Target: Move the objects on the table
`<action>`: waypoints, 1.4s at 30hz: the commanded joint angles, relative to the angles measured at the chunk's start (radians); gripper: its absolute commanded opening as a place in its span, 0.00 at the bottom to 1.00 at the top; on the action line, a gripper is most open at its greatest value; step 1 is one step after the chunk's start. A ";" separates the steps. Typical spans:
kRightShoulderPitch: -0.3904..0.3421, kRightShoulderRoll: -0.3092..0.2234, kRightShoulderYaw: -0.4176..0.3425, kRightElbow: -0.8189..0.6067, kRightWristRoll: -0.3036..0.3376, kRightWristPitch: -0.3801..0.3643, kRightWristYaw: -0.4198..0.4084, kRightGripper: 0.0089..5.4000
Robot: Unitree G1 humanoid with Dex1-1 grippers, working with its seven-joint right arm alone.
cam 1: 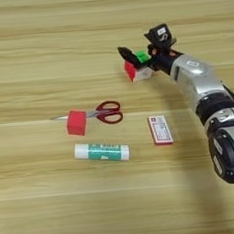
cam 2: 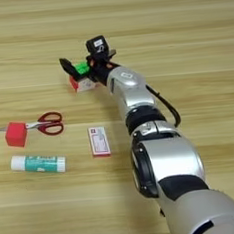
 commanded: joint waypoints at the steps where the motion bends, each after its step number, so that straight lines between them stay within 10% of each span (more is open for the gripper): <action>1: -0.120 -0.018 0.003 0.016 -0.020 -0.006 -0.045 1.00; 20: -0.153 -0.006 -0.003 0.172 -0.079 0.023 -0.158 1.00; 33: -0.150 -0.004 -0.011 0.193 -0.093 0.031 -0.176 0.62; 42: -0.151 -0.004 -0.015 0.193 -0.096 0.024 -0.176 0.61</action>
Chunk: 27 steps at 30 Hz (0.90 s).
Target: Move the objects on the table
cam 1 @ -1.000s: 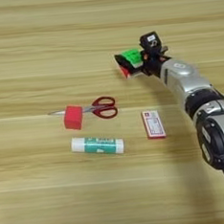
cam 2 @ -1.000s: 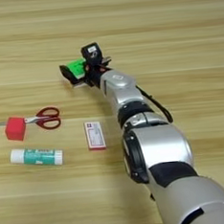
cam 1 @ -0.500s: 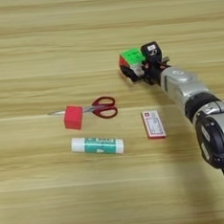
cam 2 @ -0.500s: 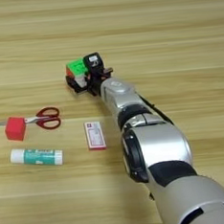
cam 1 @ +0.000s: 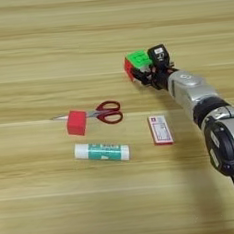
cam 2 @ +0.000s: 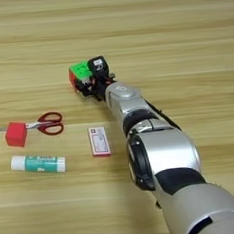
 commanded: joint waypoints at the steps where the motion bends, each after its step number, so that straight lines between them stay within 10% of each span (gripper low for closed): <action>1: -0.103 -0.016 -0.008 -0.042 0.000 -0.021 -0.011 0.61; 27: -0.075 -0.012 0.007 -0.218 0.034 -0.146 0.256 0.61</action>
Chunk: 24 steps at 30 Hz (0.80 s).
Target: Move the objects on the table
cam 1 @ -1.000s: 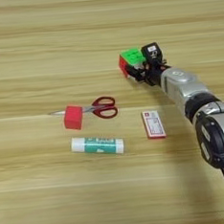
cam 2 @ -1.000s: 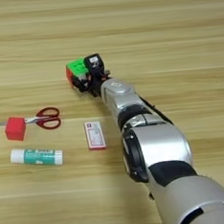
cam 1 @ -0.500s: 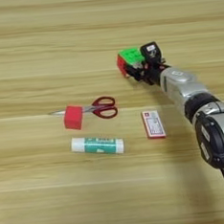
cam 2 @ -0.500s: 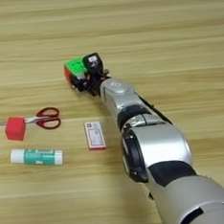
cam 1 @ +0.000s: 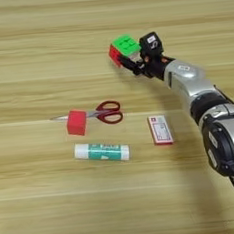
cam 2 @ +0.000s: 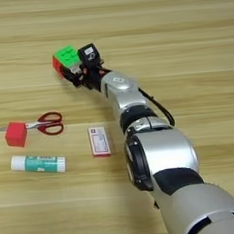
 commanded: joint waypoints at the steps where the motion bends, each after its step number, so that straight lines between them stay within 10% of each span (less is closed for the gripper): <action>1: -0.068 -0.027 0.002 -0.111 0.031 -0.028 0.059 0.61; 24: 0.113 -0.100 0.051 -0.465 0.108 -0.012 0.430 0.61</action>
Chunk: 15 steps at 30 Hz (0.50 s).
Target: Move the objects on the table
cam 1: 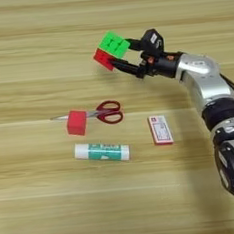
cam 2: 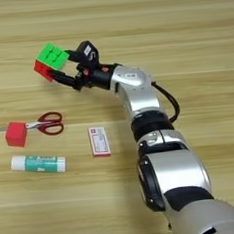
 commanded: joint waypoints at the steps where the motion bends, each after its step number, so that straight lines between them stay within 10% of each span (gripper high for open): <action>1: -0.047 -0.045 0.005 -0.094 0.035 -0.019 0.029 0.61; 15: 0.057 -0.119 0.062 -0.198 0.059 -0.002 0.247 0.61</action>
